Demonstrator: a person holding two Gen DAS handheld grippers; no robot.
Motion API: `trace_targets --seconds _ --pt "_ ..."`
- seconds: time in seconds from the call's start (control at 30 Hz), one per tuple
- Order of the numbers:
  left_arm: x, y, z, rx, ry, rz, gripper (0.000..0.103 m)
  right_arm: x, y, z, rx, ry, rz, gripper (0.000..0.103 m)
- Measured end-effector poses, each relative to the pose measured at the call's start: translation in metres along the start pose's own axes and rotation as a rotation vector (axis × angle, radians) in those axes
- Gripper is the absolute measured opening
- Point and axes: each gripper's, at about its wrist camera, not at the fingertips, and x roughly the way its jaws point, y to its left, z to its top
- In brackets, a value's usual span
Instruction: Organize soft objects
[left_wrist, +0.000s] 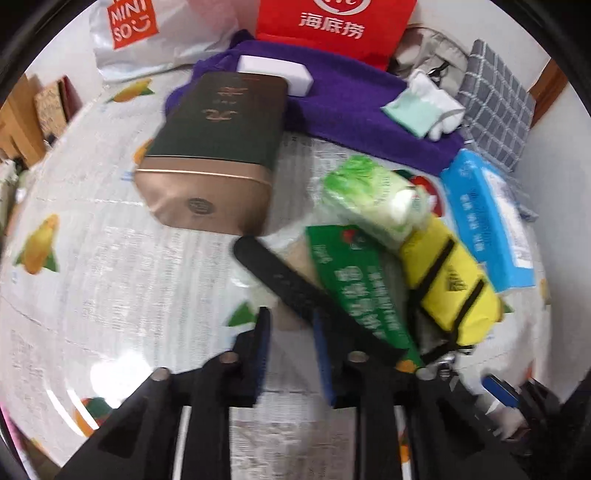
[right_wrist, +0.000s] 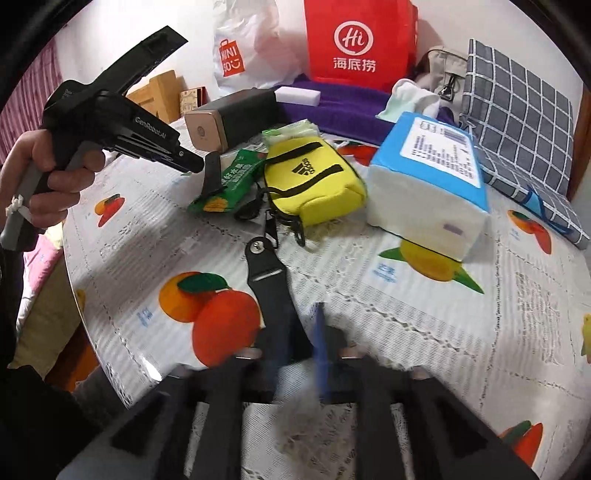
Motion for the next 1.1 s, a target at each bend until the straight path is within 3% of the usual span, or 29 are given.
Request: trace_targets --seconds 0.1,0.13,0.17,0.27,0.3,0.37,0.47,0.53,0.77,0.83,0.97,1.1 --pt "0.007 -0.011 0.003 -0.001 -0.009 -0.018 0.047 0.005 0.008 -0.001 -0.044 0.004 -0.016 0.044" --pt "0.012 -0.014 0.003 0.0 -0.003 0.003 0.059 0.006 0.013 -0.001 -0.06 -0.003 -0.026 0.044" --pt "0.022 -0.018 0.005 -0.009 0.011 0.036 0.06 0.007 0.016 -0.002 -0.073 -0.012 -0.037 0.044" --pt "0.026 -0.027 0.003 0.009 -0.046 0.096 0.064 0.009 0.022 -0.002 -0.082 -0.032 -0.071 0.042" --pt "0.027 -0.029 0.002 0.02 -0.062 0.114 0.064 0.01 0.022 -0.001 -0.078 -0.036 -0.07 0.038" --pt "0.027 -0.031 0.002 0.035 -0.078 0.141 0.044 0.01 0.025 -0.001 -0.087 -0.041 -0.053 0.023" --pt "0.02 -0.024 0.003 0.055 -0.059 0.086 0.023 0.011 0.025 0.002 -0.052 -0.027 -0.064 0.023" --pt "0.012 -0.019 0.001 0.065 -0.049 0.056 0.015 0.01 0.023 0.003 -0.01 -0.02 -0.063 0.022" --pt "0.002 0.0 -0.011 0.091 -0.007 0.064 0.015 -0.004 0.014 -0.009 0.09 -0.01 -0.077 0.022" --pt "0.005 0.006 -0.016 0.08 0.004 0.052 0.019 -0.008 0.007 -0.014 0.128 -0.009 -0.085 0.023" --pt "0.002 0.009 -0.02 0.067 -0.016 0.027 0.025 -0.012 -0.003 -0.018 0.17 -0.002 -0.117 0.023" --pt "0.005 0.011 -0.018 0.045 -0.063 0.026 0.024 -0.005 0.003 -0.016 0.133 -0.015 -0.158 0.028"
